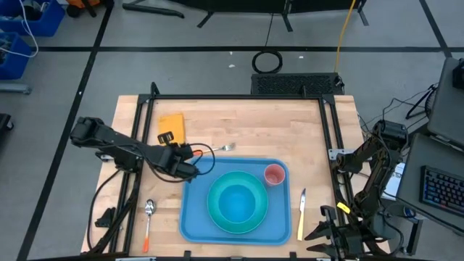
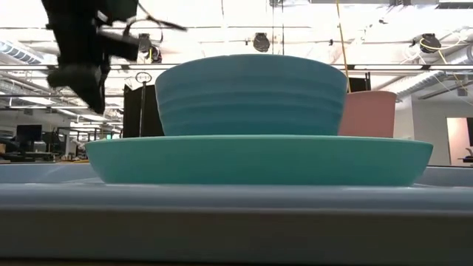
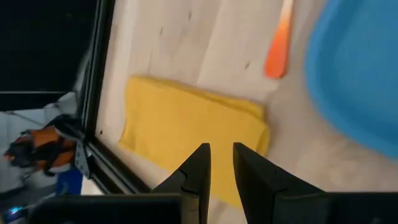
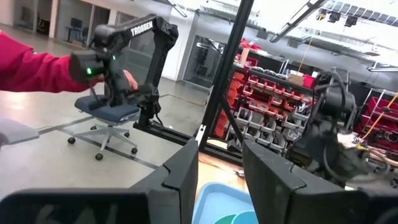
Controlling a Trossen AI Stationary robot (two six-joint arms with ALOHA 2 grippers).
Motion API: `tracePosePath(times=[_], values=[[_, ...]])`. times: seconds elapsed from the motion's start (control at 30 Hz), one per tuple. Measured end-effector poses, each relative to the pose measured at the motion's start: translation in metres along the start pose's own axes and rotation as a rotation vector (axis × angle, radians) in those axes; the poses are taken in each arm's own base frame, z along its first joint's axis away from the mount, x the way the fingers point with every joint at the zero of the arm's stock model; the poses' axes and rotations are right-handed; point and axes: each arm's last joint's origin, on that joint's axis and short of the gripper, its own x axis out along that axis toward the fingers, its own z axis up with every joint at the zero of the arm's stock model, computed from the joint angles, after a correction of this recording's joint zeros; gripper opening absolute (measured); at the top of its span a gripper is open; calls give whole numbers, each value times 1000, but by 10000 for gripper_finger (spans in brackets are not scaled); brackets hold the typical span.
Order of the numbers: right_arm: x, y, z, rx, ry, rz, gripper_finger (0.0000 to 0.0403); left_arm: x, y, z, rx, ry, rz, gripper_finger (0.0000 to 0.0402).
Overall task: Set up tray
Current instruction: Put the yellow napkin on the blue serving tray to the left of the light blue plate
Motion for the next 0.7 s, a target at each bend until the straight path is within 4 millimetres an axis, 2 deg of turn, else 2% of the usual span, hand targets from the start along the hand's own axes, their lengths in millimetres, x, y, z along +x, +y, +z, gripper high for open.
tracePosePath(times=[0.17,0.3,0.4,0.47,0.57,0.7], values=[[0,0,0,-1,2,1,114,22,1,-10,-41,70,36,68],[0,1,-1,-7,8,4,114,29,-1,-10,-62,37,53,38],[0,0,-1,-8,12,-6,114,32,-5,-6,4,39,-48,10],[0,0,-2,0,22,-25,114,35,-6,-3,14,58,-112,5],[0,0,-3,9,35,-38,114,38,-2,-2,-2,85,-123,26],[0,1,-5,27,44,-34,114,41,2,-1,-12,102,-131,78]])
